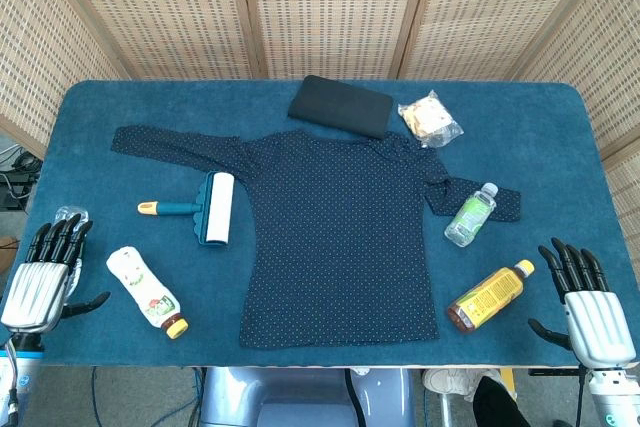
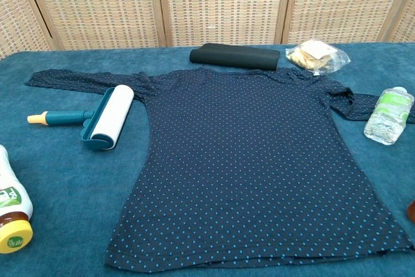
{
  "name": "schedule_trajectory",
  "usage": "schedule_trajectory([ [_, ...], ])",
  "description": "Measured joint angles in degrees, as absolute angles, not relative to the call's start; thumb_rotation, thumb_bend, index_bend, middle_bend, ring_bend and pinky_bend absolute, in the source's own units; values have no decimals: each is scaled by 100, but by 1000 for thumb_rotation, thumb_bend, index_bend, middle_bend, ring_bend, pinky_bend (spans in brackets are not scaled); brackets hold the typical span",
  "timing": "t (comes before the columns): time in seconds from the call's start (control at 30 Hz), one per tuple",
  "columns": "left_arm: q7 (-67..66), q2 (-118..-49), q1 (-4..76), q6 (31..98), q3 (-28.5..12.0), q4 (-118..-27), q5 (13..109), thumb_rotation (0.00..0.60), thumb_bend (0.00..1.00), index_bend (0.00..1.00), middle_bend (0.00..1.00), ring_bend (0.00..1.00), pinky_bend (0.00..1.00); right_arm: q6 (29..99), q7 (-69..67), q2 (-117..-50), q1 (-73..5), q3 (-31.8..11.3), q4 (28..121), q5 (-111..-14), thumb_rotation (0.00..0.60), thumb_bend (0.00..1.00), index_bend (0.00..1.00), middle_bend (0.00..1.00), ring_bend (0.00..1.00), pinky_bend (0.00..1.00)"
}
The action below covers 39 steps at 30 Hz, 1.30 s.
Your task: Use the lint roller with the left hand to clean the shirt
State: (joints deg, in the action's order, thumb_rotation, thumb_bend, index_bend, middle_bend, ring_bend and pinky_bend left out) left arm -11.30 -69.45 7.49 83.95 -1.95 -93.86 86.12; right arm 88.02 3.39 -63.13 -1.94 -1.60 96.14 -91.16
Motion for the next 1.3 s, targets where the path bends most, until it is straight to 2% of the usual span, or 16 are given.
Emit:
schedule_trajectory([
  [1.3, -1275, -6980, 850, 8176, -240, -9404, 8455, 600, 125, 0, 0, 0, 0, 8836, 287, -6316, -175, -171, 9610, -9089, 600, 86, 0, 0, 0, 0],
])
